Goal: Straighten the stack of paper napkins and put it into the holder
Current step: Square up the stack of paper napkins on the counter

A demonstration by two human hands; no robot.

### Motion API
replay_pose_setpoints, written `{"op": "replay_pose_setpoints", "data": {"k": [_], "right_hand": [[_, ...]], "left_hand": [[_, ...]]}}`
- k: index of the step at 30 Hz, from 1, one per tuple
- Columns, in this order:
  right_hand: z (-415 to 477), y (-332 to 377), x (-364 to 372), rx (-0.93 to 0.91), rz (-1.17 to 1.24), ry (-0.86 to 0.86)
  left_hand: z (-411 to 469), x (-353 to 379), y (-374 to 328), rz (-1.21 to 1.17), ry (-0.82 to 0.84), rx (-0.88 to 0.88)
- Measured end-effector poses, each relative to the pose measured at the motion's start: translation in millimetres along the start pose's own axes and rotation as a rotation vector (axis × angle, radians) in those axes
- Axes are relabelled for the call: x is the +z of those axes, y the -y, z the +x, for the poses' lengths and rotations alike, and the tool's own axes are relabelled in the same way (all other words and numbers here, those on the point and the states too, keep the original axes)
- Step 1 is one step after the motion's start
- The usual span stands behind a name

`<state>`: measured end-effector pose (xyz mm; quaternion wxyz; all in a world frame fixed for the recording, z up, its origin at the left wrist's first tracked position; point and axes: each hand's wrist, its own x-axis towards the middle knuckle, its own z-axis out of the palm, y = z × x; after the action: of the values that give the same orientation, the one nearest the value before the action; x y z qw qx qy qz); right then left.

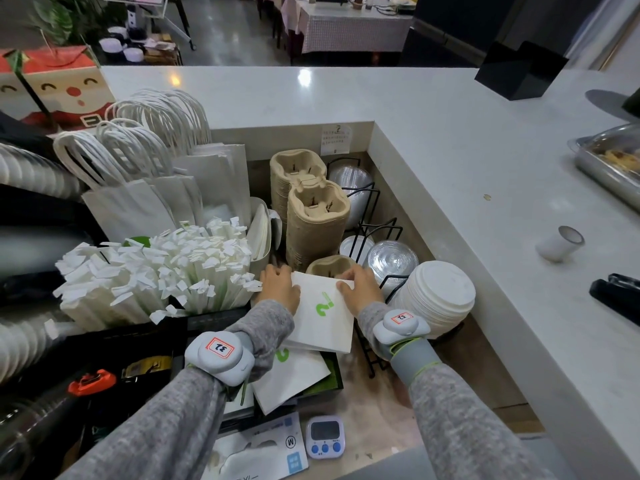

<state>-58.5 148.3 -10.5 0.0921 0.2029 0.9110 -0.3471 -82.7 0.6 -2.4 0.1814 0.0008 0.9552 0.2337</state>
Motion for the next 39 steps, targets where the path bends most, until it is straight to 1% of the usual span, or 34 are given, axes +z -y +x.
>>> {"op": "replay_pose_setpoints", "data": {"k": [4,11,15,19,26,30,39], "right_hand": [[-4.2,-2.9,-2.9,0.025,-0.060,-0.019],[-11.9,-4.7,-5.6,0.071,-0.158,0.011],[-18.1,-4.7,-2.2,0.187,-0.180,0.044],[-21.7,-4.9,0.8,0.252,-0.119,0.092],[-26.1,-4.8,-4.6,0.178,-0.120,0.127],[-31.9,-4.9,-5.7,0.139,-0.115,0.109],[-45.1,-4.7,-6.9,0.049,-0.136,0.096]], "left_hand": [[-1.5,1.8,2.7,0.013,0.071,-0.039],[-3.9,1.6,-1.4,-0.024,0.109,-0.085],[-5.5,1.0,-2.0,0.000,0.116,-0.088],[-9.1,1.1,-3.7,-0.002,0.095,-0.067],[-17.0,-1.0,-3.4,-0.031,0.042,-0.032],[-24.2,-4.6,-0.9,-0.050,0.018,-0.019],[-52.4,-7.9,6.4,-0.122,-0.038,-0.074]]}}
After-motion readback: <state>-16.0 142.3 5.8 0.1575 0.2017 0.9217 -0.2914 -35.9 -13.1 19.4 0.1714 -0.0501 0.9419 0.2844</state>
